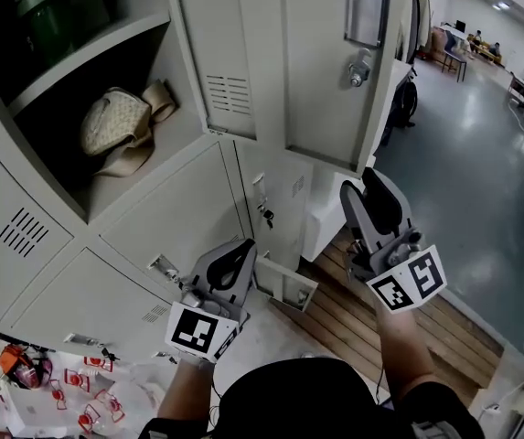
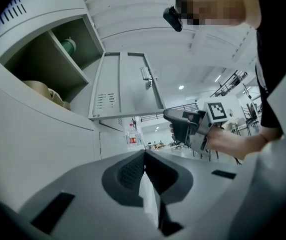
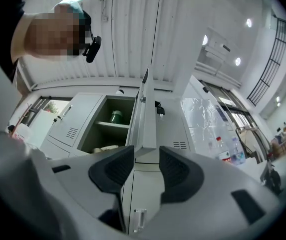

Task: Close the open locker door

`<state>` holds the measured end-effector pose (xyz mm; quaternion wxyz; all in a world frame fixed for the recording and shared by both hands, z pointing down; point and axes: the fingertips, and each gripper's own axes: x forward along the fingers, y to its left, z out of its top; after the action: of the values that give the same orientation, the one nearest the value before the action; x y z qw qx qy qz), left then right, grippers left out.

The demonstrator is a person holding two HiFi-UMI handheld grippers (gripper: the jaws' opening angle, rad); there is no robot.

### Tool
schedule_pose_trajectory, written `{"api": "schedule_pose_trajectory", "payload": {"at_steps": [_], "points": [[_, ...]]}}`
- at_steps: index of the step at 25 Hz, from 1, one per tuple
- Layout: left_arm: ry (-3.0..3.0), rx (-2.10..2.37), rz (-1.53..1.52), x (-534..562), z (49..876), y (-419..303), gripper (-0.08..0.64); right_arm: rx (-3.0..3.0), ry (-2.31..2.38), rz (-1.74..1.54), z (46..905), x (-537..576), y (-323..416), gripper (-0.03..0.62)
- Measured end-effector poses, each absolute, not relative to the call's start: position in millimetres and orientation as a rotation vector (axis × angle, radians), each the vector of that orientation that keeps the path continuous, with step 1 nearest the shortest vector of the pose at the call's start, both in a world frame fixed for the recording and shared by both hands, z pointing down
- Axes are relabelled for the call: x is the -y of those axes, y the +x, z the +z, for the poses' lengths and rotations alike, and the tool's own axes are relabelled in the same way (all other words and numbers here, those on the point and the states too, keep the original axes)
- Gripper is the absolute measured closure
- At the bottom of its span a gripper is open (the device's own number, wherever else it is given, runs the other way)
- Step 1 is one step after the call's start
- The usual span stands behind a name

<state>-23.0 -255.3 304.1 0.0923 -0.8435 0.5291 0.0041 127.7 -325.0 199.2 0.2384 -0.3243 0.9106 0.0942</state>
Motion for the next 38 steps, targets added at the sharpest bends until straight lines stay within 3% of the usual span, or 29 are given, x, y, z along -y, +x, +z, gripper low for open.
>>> {"api": "schedule_pose_trajectory", "payload": {"at_steps": [21,38], "points": [[-2.398,-1.716,-0.016,204.1,303.6,-61.5,0.538,-2.452,-0.785,0.263,188.6,278.7,103.5,0.483],[-2.323,-1.795,0.01,117.4,302.6,-145.9,0.538,-2.497,-0.71,0.365,185.4,186.6,13.0,0.479]]}}
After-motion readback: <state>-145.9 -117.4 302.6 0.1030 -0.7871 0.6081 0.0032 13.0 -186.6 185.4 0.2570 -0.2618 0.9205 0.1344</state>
